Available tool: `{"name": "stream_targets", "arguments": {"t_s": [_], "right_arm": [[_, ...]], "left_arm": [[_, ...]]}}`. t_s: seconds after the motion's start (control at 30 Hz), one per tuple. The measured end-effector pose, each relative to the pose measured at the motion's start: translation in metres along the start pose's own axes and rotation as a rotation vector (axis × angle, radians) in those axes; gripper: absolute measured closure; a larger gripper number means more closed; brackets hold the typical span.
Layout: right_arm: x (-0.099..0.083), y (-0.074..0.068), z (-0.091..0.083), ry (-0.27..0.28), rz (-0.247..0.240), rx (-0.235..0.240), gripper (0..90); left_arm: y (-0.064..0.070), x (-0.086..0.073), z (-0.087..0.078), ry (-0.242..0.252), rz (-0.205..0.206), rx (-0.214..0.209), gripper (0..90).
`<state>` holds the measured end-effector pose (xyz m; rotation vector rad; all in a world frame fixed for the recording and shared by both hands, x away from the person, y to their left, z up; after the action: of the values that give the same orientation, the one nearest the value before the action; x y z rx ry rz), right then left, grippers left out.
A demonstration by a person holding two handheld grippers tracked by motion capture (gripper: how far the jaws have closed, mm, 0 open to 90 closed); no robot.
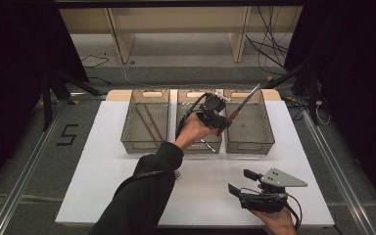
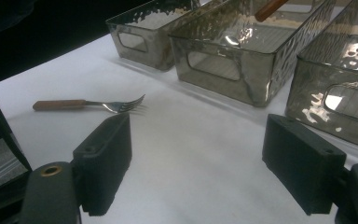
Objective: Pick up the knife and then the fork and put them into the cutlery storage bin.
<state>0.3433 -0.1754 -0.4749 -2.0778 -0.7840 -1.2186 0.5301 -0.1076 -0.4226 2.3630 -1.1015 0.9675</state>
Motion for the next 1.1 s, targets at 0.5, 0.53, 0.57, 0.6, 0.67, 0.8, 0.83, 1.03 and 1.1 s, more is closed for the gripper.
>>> {"name": "stream_targets", "arguments": {"t_s": [0.5,0.53,0.57,0.6,0.67,0.8,0.83,1.03,1.1], "right_arm": [[-0.002,-0.002,0.000,-0.006,0.003,0.006,24.6],[-0.002,-0.002,-0.001,-0.006,0.002,0.007,24.6],[-0.002,-0.002,-0.001,-0.006,0.002,0.007,24.6],[-0.002,-0.002,-0.001,-0.006,0.002,0.007,24.6],[-0.002,-0.002,-0.001,-0.008,0.001,0.008,24.6],[-0.002,-0.002,-0.001,-0.009,0.000,0.009,24.6],[-0.002,-0.002,-0.001,-0.008,0.000,0.009,24.6],[-0.003,-0.003,-0.001,-0.011,-0.001,0.011,24.7],[-0.003,-0.003,-0.001,-0.011,-0.002,0.013,24.7]], "left_arm": [[0.009,0.011,0.021,0.001,-0.057,-0.031,75.4],[0.010,0.012,0.022,0.002,-0.057,-0.031,75.4],[0.011,0.013,0.023,0.000,-0.056,-0.032,75.4],[0.012,0.013,0.025,0.002,-0.059,-0.032,75.5],[0.014,0.014,0.028,-0.002,-0.066,-0.038,75.4],[0.018,0.017,0.032,-0.002,-0.057,-0.039,75.4],[0.018,0.017,0.033,-0.004,-0.059,-0.037,75.4],[0.018,0.015,0.037,-0.008,-0.074,-0.039,75.4],[0.018,0.015,0.039,-0.009,-0.085,-0.040,75.4]]}}
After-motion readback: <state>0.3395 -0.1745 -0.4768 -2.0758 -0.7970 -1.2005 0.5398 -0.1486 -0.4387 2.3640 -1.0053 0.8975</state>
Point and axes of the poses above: each handheld gripper's, and its own axes: z roughly forward along the jaws, x roughly out of its top, y roughly to its right, the point moved 9 cm from there along z, roughly forward along the jaws, and after that the axes turned 7 degrees about x, right-handed, at the moved point
